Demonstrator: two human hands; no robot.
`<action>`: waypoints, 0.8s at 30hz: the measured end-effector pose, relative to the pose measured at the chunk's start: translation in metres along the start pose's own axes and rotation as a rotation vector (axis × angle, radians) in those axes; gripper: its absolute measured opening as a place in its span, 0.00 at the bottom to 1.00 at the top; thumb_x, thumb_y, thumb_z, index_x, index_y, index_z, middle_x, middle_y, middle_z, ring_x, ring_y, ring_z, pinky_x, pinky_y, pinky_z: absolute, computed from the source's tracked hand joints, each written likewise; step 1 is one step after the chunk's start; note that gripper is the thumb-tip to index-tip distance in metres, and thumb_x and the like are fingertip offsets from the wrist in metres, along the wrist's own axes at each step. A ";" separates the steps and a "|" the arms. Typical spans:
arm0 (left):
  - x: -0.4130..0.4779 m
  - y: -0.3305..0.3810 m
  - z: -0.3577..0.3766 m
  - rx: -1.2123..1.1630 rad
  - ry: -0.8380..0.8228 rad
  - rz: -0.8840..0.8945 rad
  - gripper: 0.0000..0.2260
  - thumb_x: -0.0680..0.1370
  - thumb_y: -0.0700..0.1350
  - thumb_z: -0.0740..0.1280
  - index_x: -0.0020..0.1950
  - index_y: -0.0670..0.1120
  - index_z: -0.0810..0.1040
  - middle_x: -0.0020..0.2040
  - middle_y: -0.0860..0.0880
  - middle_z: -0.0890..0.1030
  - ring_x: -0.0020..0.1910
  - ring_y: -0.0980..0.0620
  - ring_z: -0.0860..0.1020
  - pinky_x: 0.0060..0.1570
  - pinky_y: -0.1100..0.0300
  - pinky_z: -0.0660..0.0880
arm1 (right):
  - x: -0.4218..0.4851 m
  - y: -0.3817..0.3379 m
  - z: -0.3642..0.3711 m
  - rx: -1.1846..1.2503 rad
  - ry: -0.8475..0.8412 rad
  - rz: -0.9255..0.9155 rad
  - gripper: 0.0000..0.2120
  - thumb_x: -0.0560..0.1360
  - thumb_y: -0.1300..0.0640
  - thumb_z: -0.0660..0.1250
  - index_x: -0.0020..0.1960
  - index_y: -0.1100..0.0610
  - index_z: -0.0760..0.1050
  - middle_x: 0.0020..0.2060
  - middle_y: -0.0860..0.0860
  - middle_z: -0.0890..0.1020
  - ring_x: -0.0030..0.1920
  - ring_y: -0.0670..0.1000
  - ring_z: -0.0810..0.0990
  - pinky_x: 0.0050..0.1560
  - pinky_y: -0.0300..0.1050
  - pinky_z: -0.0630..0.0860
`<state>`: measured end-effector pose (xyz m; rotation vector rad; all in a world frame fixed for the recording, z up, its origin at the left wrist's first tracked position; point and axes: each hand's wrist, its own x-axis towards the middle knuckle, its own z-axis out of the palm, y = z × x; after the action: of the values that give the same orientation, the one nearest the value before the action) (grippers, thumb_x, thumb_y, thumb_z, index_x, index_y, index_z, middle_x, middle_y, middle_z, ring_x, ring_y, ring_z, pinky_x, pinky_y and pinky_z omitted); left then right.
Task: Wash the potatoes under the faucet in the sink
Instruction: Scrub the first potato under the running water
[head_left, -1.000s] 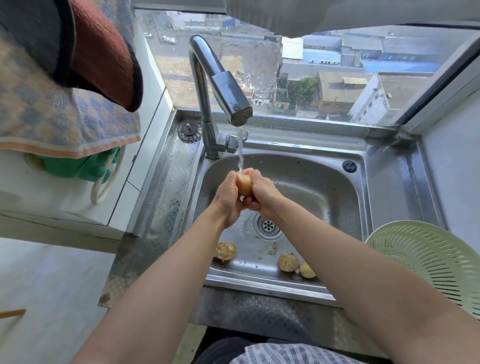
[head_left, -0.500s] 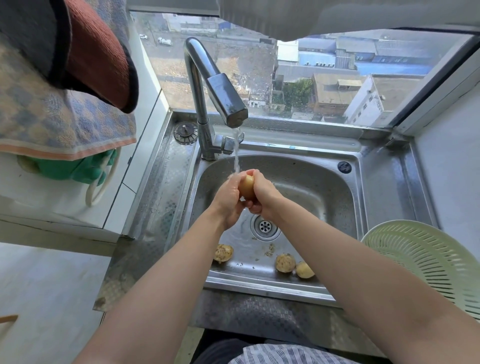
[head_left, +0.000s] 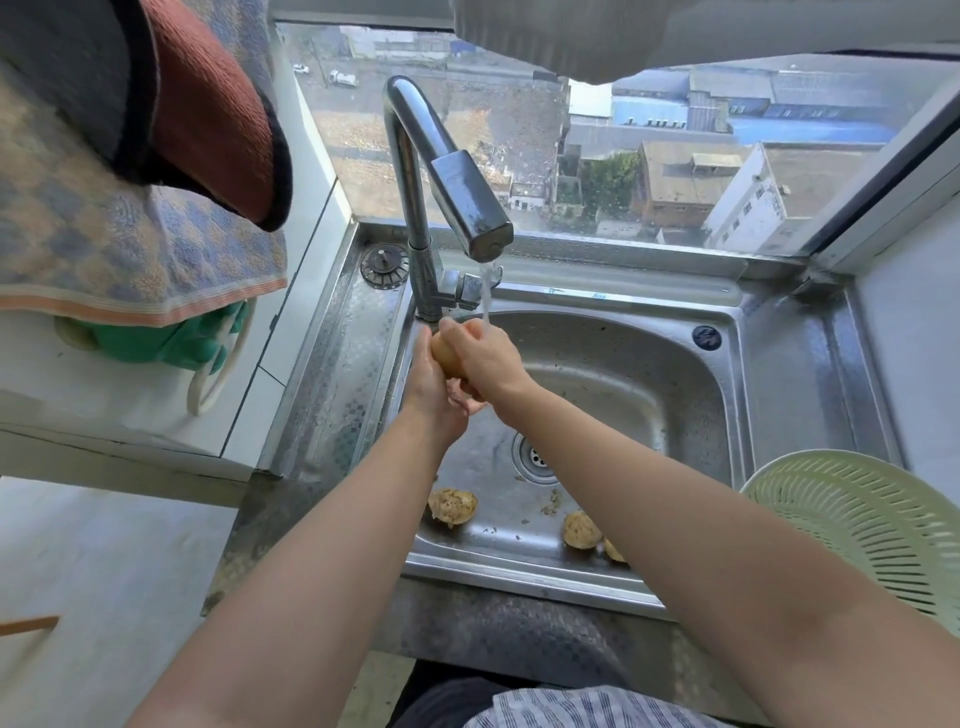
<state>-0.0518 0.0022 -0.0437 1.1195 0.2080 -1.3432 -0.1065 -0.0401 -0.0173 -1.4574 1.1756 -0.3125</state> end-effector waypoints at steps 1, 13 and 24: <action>0.000 0.001 0.005 0.014 -0.016 -0.010 0.27 0.80 0.65 0.51 0.47 0.44 0.77 0.36 0.44 0.81 0.28 0.52 0.81 0.24 0.63 0.74 | 0.001 0.000 -0.005 -0.108 0.017 -0.029 0.18 0.80 0.49 0.57 0.49 0.62 0.77 0.48 0.59 0.80 0.49 0.59 0.77 0.54 0.56 0.74; 0.024 -0.005 0.063 0.368 -0.028 -0.001 0.14 0.82 0.55 0.55 0.50 0.51 0.78 0.55 0.47 0.78 0.46 0.47 0.77 0.37 0.55 0.74 | -0.009 0.038 -0.061 0.311 0.104 0.034 0.19 0.75 0.43 0.58 0.54 0.59 0.68 0.41 0.54 0.74 0.32 0.47 0.72 0.23 0.33 0.65; -0.003 0.001 -0.015 0.461 0.086 -0.161 0.35 0.73 0.73 0.50 0.49 0.47 0.83 0.44 0.43 0.84 0.42 0.44 0.83 0.46 0.48 0.81 | -0.004 0.029 -0.003 -0.009 -0.074 -0.151 0.13 0.67 0.48 0.59 0.51 0.47 0.72 0.53 0.56 0.77 0.56 0.58 0.76 0.59 0.58 0.75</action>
<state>-0.0453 0.0146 -0.0488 1.5753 0.0501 -1.5316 -0.1242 -0.0334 -0.0402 -1.5566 1.0111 -0.3544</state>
